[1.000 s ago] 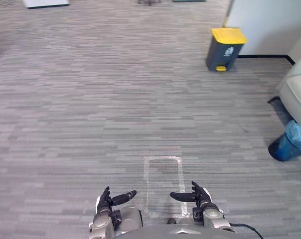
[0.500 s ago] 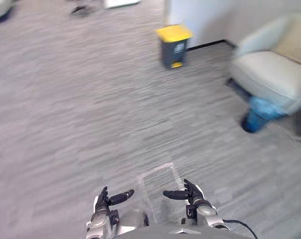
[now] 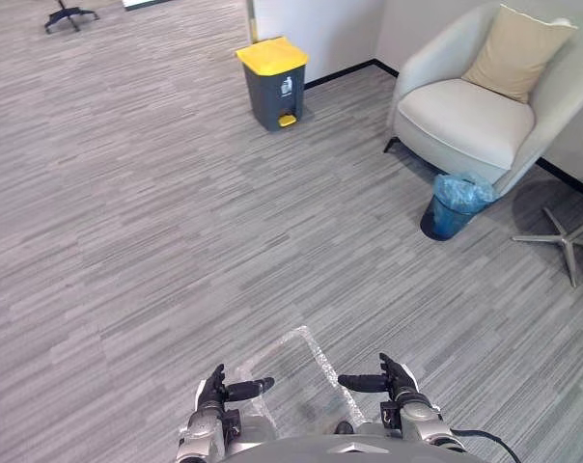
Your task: Organize the slippers on the shoe rack
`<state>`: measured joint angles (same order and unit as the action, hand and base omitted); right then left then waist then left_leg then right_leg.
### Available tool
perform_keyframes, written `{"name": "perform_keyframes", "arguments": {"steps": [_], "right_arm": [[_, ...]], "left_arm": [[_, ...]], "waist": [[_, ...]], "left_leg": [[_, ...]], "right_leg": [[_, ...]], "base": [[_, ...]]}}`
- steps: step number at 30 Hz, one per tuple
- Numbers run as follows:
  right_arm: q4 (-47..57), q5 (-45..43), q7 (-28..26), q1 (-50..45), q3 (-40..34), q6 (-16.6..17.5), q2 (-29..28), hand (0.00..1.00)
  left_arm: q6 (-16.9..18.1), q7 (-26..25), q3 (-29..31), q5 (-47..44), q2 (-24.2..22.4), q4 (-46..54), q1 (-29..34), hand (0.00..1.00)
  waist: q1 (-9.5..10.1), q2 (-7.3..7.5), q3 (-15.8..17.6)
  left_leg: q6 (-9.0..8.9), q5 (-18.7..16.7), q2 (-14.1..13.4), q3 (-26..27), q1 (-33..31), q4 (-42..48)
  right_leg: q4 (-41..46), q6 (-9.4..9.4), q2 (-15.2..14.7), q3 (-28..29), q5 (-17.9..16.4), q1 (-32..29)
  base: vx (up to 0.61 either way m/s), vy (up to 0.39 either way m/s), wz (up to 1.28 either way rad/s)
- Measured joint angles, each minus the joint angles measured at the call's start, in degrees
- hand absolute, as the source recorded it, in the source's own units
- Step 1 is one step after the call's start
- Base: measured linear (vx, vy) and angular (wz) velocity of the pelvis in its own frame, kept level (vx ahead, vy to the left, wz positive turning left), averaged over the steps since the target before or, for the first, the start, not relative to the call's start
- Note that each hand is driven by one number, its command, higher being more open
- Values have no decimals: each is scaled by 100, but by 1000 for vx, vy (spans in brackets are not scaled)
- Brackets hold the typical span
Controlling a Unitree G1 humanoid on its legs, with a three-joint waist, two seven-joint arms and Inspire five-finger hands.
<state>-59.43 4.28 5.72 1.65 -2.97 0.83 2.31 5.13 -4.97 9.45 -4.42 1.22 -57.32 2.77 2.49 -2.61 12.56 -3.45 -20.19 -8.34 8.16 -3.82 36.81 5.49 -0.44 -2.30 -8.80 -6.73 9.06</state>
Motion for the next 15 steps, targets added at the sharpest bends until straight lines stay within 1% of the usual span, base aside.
{"name": "perform_keyframes", "arguments": {"steps": [2, 3, 4, 5, 6, 7, 8, 9, 10, 11, 13, 15], "right_arm": [[4, -16, 5, 4, -71, -17, -19, 100], [33, -34, 13, -5, -96, -17, -18, 100], [85, -37, 31, -45, -91, -14, -1, 100], [229, -41, 62, -109, -79, -19, -12, 100], [273, -41, 65, -128, -69, -25, -46, 100], [292, -40, 62, -104, -15, 17, -137, 100], [206, -41, 55, -57, -18, 0, -249, 100], [204, -40, 54, -71, -18, -10, -275, 100], [216, -38, 47, -79, -18, -22, -313, 100], [218, -38, 46, -90, -17, -20, -361, 100], [226, -39, 43, -133, -26, -18, -383, 100], [218, -40, 44, -150, -30, -17, -374, 100]], "left_arm": [[9, 12, -3, 1, 9, 77, 2, 100], [46, 1, -6, 1, 3, 108, 11, 100], [65, -12, -9, 4, -89, 109, 51, 100], [12, -34, 93, -29, -117, 72, -2, 100], [5, -62, 91, -30, -108, 88, 9, 100], [23, -84, 91, -38, -74, 90, 22, 100], [50, -63, 75, -65, -17, 148, 20, 100], [54, -78, 71, -62, -21, 152, 20, 100], [33, -77, 67, -63, -34, 129, 21, 100], [7, -63, 75, -64, -19, 140, 19, 100], [-23, -73, 84, -59, -21, 126, 19, 100], [-22, -60, 82, -45, -11, 29, 37, 100]], "waist": [[28, 53, 50], [28, 62, 85], [37, -56, 31], [39, -124, 36], [37, -98, 12], [68, 12, 24], [83, 113, 42], [83, 114, 24], [81, 105, -17], [103, 145, -27], [142, 184, -64], [135, 183, -136]], "left_leg": [[29, -38, 229, -265, -135, -362], [31, 62, 406, -651, -211, -894], [4, 497, 409, -1092, -166, -1602], [-175, 1054, 406, -985, -51, -1611], [-246, 999, 442, -959, -44, -1588], [-196, 1021, 594, -1128, -62, -1410], [-177, 943, 691, -1381, -83, -1247], [-127, 880, 660, -1305, -52, -1286], [34, 758, 616, -1142, 7, -1407], [44, 752, 607, -989, 63, -1482], [46, 752, 582, -665, 306, -1675], [73, 769, 568, -452, 497, -1847]], "right_leg": [[98, 4, -151, 220, -6, -7], [235, 57, -268, 407, -44, -24], [373, 255, -248, 559, -169, -116], [504, 459, -265, 782, -334, -141], [562, 471, -282, 790, -321, -209], [667, 472, -371, 885, -355, -301], [632, 498, -423, 1134, -394, -331], [619, 499, -419, 1189, -393, -348], [624, 542, -406, 1285, -369, -430], [636, 619, -417, 1415, -312, -503], [613, 664, -441, 1647, -277, -510], [564, 704, -439, 1868, -250, -515]], "base": [[95, 143, -82], [110, 203, -97], [175, 325, -133], [129, 246, -106], [129, 265, -94], [96, 152, -78], [111, 169, -79], [96, 123, -74], [48, 103, -61], [44, 126, -68], [28, 83, -78], [25, 22, -70]]}}
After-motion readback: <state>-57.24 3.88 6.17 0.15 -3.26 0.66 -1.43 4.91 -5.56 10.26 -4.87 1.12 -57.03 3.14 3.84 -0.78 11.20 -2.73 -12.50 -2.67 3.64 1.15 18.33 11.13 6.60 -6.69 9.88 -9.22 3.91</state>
